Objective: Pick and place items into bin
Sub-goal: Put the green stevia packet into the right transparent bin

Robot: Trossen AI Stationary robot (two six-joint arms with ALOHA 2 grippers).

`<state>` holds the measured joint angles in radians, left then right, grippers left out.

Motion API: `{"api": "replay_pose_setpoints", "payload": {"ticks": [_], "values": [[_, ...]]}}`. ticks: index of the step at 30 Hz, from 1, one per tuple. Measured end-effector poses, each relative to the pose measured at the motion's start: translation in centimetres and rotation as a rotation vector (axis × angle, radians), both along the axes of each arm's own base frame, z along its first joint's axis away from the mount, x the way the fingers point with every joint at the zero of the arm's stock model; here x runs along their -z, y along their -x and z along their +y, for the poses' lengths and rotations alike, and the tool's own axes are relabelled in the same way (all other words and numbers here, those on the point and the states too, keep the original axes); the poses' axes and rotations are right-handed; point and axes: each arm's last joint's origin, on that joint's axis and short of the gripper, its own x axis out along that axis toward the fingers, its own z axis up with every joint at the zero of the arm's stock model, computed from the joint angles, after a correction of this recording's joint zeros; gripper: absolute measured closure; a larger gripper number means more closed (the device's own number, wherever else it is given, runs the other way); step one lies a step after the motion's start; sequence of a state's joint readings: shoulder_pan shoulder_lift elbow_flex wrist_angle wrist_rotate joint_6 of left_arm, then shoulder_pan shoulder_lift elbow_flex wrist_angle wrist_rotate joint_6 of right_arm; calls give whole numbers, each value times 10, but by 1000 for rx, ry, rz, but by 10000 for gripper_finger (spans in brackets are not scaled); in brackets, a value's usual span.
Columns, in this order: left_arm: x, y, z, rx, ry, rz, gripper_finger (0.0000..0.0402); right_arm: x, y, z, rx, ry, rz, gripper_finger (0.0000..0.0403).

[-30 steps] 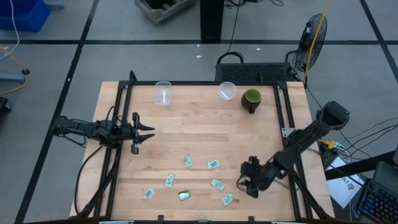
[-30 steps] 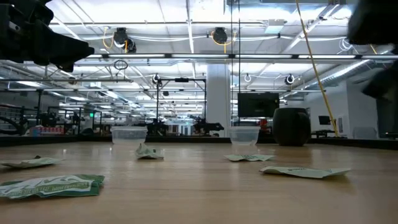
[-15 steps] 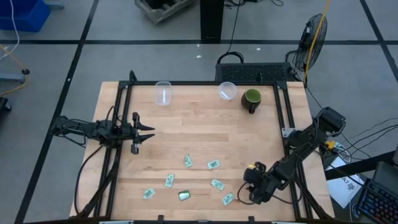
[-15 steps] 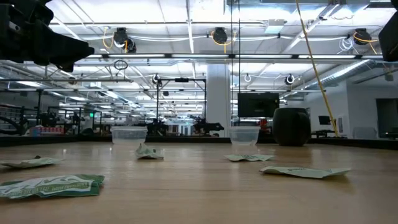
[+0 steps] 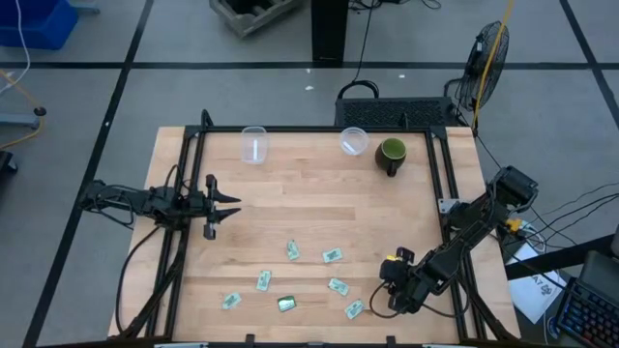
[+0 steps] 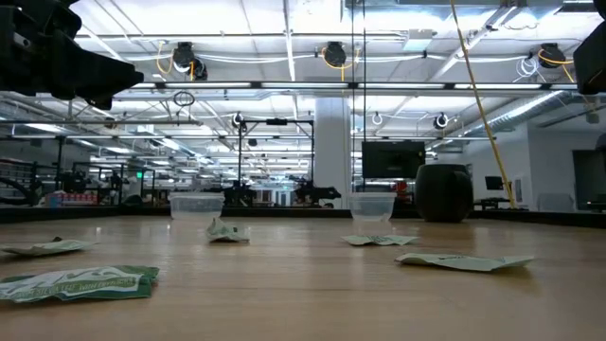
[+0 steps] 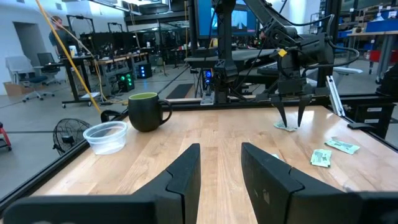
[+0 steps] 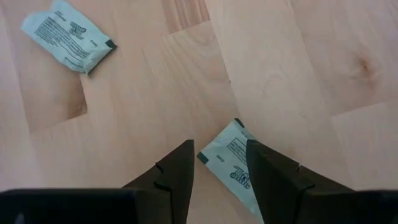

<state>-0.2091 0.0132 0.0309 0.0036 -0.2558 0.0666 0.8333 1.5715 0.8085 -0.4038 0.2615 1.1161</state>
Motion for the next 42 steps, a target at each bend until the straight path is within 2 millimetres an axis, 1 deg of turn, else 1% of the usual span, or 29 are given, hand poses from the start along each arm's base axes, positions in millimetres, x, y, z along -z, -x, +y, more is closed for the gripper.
{"api": "replay_pose_setpoints", "payload": {"ticks": [6, 12, 23, 28, 39, 42], "values": [[0, 0, 0, 0, 0, 0, 279, 12, -3, 3, -10, 25, 20, 276], [0, 0, 0, 0, 0, 0, 279, 12, -3, 4, -6, 17, 17, 289], [0, 0, 0, 0, 0, 0, 279, 13, -3, 2, -10, 52, 11, 360], [0, 0, 0, 0, 0, 0, 279, 13, -3, 2, -39, 72, -7, 382], [0, 0, 0, 0, 0, 0, 279, 12, -14, -10, -42, 174, -73, 381], [0, 0, 0, 0, 0, 0, 279, 9, -17, -15, -42, 203, -95, 381]]}}
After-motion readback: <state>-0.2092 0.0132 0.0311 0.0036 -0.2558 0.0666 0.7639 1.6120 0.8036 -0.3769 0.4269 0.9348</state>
